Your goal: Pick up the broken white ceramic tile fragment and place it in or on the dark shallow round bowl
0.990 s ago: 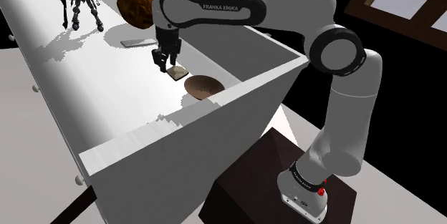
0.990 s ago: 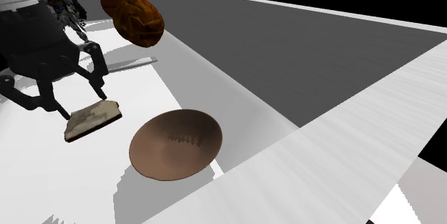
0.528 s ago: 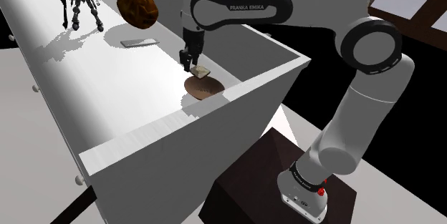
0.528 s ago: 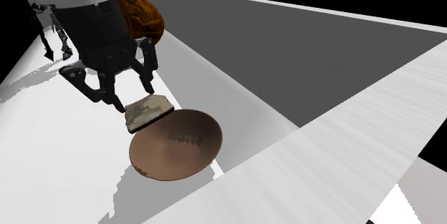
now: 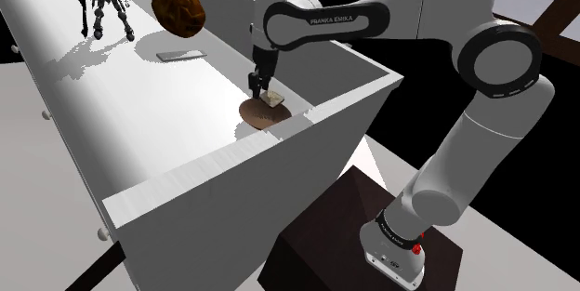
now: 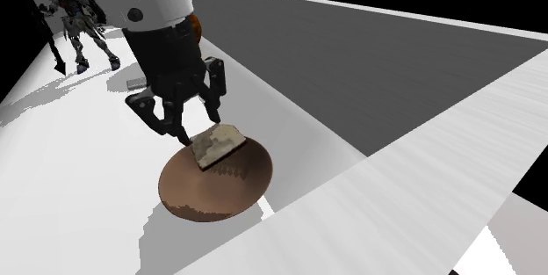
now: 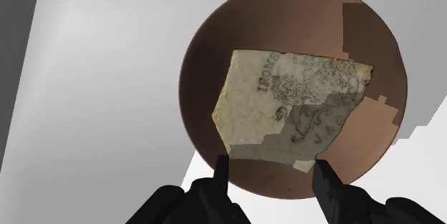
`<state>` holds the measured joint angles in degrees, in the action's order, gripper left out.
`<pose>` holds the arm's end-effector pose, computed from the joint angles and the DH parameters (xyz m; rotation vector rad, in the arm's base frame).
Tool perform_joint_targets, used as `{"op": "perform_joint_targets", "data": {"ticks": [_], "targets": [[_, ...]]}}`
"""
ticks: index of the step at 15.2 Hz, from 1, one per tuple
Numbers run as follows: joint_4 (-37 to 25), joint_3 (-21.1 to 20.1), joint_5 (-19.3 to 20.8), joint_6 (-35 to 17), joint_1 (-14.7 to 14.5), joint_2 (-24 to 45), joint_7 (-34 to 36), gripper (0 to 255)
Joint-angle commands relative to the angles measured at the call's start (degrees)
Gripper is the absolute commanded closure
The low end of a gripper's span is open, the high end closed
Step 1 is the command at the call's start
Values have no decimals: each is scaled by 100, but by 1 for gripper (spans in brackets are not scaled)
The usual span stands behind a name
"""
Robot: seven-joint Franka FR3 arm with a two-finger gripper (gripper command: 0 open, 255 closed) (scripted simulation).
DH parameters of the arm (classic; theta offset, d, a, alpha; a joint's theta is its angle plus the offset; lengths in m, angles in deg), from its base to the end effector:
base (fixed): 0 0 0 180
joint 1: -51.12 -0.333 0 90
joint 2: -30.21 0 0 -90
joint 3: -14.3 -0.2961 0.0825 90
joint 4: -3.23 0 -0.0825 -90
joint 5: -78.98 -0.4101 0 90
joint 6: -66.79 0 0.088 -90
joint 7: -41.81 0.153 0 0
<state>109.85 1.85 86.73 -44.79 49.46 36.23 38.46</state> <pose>0.5945 0.1322 0.3846 2.9902 0.5357 -0.0088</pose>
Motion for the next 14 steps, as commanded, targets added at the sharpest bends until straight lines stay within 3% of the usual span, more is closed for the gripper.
{"op": "perform_joint_targets", "data": {"ticks": [1,9,14], "targets": [[98,2,19,-146,-1,48,23,255],[502,16,110,-746,-5,257,128,255],[502,16,110,-746,-5,257,128,255]]}}
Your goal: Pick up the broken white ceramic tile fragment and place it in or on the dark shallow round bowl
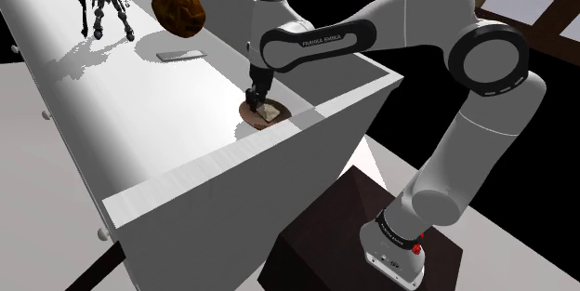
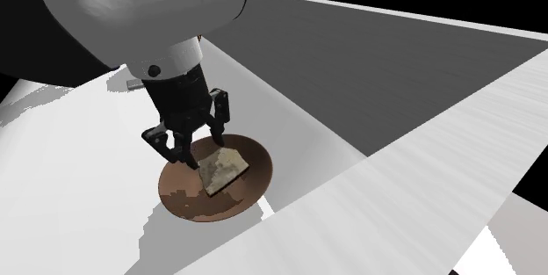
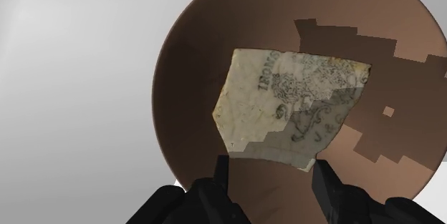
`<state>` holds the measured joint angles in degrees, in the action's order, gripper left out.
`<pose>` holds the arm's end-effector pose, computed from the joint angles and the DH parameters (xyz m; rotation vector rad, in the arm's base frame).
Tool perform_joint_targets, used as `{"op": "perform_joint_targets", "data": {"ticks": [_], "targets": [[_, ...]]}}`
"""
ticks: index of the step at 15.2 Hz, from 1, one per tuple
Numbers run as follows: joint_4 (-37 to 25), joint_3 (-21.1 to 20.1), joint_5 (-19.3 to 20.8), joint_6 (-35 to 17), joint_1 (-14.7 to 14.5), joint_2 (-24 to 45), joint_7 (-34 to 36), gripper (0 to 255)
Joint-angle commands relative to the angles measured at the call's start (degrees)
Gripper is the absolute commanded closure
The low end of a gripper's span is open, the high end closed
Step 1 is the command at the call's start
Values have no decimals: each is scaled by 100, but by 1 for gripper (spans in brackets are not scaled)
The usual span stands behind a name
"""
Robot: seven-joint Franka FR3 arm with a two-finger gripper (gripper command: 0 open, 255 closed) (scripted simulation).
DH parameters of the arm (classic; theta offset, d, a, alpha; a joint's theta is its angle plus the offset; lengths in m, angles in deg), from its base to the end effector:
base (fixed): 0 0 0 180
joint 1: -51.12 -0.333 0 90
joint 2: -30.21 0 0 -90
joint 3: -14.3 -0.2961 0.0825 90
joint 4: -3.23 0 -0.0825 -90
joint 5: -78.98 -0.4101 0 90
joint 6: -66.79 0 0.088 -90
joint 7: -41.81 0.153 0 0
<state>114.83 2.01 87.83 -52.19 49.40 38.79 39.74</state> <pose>0.5927 0.1322 0.3264 2.9901 0.5359 -0.0086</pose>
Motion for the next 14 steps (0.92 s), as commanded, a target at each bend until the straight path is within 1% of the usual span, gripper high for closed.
{"op": "perform_joint_targets", "data": {"ticks": [1,3,4,9,13,14], "targets": [[5,1,0,-6,1,0,-1,255],[5,1,0,-6,1,0,-1,255],[5,1,0,-6,1,0,-1,0],[5,1,0,-6,1,0,-1,0],[-464,-37,-94,671,-24,-215,-63,0],[-464,-37,-94,671,-25,-215,-63,0]]}}
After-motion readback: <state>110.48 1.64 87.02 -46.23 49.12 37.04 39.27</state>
